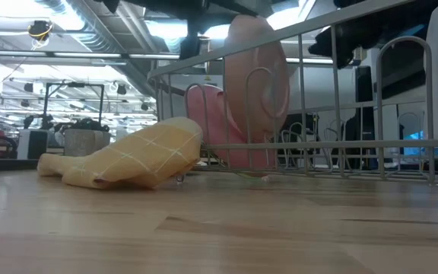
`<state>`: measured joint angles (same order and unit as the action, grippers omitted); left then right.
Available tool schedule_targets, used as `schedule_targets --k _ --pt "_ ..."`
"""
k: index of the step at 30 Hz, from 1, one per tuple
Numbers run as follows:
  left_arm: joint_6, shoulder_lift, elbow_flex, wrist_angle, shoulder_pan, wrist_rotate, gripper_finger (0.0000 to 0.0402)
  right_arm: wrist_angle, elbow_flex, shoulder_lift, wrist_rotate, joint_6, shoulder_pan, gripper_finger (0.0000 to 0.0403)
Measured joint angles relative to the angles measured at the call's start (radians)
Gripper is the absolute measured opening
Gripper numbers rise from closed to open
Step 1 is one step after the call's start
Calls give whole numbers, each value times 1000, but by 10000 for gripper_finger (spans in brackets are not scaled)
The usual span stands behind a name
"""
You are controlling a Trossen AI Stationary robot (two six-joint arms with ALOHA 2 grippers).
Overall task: Sort dishes
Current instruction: Put the light orange plate in the dish rack
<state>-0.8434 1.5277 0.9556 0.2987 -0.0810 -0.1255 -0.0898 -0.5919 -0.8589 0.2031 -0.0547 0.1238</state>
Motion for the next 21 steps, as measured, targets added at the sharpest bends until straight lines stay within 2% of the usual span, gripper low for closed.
schedule_targets --k 8,17,21 --pt "17 -7 1 -191 29 -8 21 125 0 -106 0 1 0 143" --pt "48 -6 0 -223 46 2 23 148 0 -194 0 2 0 143" --pt "100 -5 -1 -238 43 -3 38 153 0 -219 -8 6 0 143"
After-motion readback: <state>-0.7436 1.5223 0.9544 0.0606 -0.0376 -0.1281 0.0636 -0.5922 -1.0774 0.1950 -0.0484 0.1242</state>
